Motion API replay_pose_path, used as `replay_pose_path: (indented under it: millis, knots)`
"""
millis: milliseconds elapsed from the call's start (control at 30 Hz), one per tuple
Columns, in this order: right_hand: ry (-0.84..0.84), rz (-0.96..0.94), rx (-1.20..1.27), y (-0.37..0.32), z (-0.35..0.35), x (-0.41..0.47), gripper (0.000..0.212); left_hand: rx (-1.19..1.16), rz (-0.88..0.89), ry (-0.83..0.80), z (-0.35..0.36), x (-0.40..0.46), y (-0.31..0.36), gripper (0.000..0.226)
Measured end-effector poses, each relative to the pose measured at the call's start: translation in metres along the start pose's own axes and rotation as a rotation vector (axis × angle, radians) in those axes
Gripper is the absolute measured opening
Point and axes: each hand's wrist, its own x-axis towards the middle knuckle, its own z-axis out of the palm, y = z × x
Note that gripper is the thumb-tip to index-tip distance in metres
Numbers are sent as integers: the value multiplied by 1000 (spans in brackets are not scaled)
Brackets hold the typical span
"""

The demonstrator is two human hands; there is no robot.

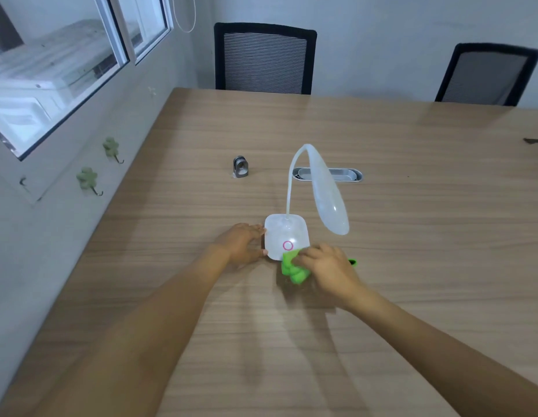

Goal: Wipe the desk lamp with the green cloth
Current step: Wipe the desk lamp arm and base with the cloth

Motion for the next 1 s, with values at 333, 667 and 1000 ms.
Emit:
replay_pose_path:
  millis: [333, 667, 1000]
  knots:
    - [-91, 128, 148, 8, 5, 22, 55, 40, -53, -31, -6, -4, 7, 69]
    - [163, 387, 408, 9, -18, 32, 27, 64, -59, -9, -4, -8, 10, 67]
    - [-60, 182, 206, 9, 0, 9, 43, 61, -74, -40, -5, -8, 9, 70]
